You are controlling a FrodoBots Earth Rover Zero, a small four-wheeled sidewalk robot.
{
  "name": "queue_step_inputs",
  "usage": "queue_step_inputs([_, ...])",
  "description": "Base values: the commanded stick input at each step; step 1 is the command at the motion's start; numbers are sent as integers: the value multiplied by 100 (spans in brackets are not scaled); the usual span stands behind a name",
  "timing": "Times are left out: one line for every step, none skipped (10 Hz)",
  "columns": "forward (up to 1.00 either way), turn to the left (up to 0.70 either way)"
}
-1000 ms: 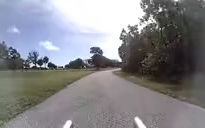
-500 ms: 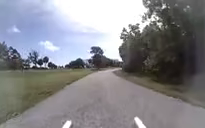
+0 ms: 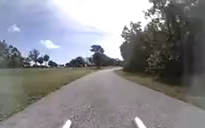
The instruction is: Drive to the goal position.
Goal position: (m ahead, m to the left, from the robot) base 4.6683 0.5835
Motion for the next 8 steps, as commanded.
queue_step_inputs([50, 0])
queue_step_inputs([50, 0])
queue_step_inputs([50, 0])
queue_step_inputs([50, 0])
queue_step_inputs([50, 0])
queue_step_inputs([50, 0])
queue_step_inputs([50, 0])
queue_step_inputs([50, 0])
